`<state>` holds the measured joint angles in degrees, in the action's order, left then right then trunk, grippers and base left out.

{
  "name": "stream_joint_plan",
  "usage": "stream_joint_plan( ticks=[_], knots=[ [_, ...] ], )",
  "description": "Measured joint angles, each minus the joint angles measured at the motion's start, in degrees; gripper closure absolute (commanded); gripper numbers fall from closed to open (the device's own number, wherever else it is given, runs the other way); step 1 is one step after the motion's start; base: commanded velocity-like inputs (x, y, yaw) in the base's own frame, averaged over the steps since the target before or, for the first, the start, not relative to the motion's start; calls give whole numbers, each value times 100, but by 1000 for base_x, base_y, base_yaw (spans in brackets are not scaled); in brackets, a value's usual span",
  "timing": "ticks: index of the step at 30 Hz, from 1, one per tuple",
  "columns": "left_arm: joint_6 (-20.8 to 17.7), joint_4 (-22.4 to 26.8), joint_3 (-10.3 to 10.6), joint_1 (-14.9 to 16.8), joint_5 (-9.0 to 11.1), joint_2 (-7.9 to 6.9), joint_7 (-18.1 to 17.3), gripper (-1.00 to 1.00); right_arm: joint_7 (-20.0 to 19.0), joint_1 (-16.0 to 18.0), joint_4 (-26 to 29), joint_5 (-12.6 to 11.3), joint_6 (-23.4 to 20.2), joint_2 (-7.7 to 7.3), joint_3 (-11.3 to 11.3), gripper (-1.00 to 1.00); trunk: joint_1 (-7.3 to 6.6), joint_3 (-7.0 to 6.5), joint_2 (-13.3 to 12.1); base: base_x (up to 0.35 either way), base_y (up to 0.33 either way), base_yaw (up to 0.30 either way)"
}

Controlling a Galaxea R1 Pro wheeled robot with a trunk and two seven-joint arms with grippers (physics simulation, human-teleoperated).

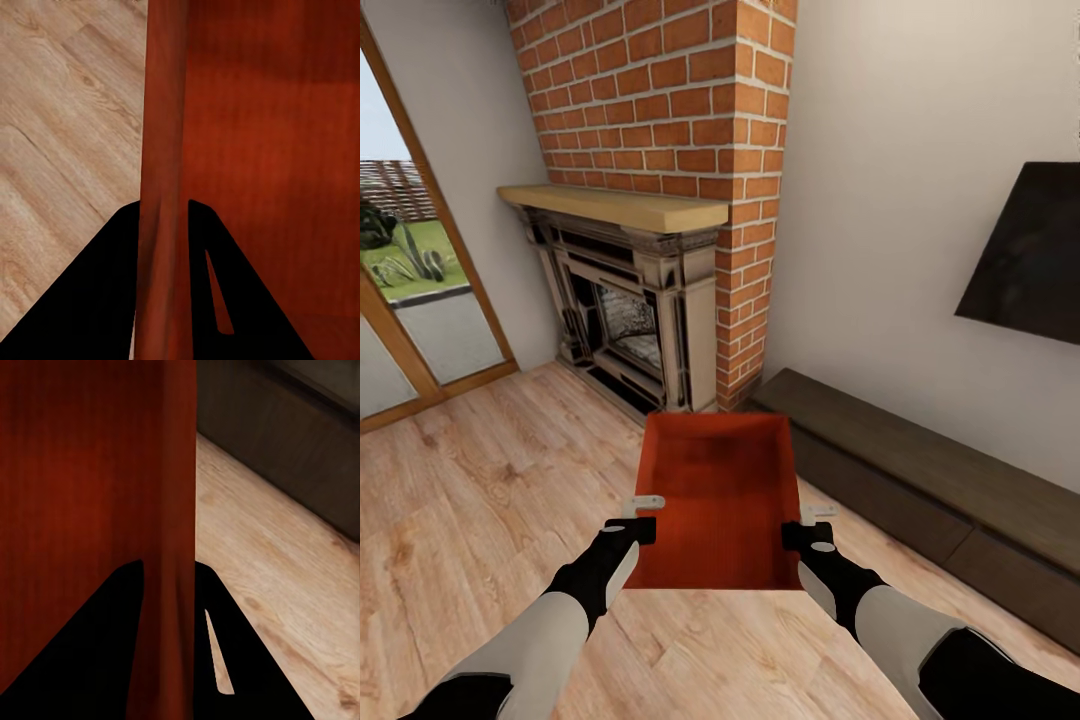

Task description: Move the two storage containers from the living room to the garage. In the garage, place one container on the floor and stack the other container on top of it (either order is fine).

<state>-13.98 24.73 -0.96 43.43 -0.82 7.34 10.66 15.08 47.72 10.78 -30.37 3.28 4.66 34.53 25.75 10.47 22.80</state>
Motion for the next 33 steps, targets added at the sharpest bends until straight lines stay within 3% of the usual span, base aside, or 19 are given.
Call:
stream_joint_plan(
  ticks=[33],
  knots=[
    [21, 1, 9, 0, -2, -1, -2, 100, 1, -1, -1, -1, 25, 0, -1, 100, 0, -301, -1, 0, 0, 0]
  ],
)
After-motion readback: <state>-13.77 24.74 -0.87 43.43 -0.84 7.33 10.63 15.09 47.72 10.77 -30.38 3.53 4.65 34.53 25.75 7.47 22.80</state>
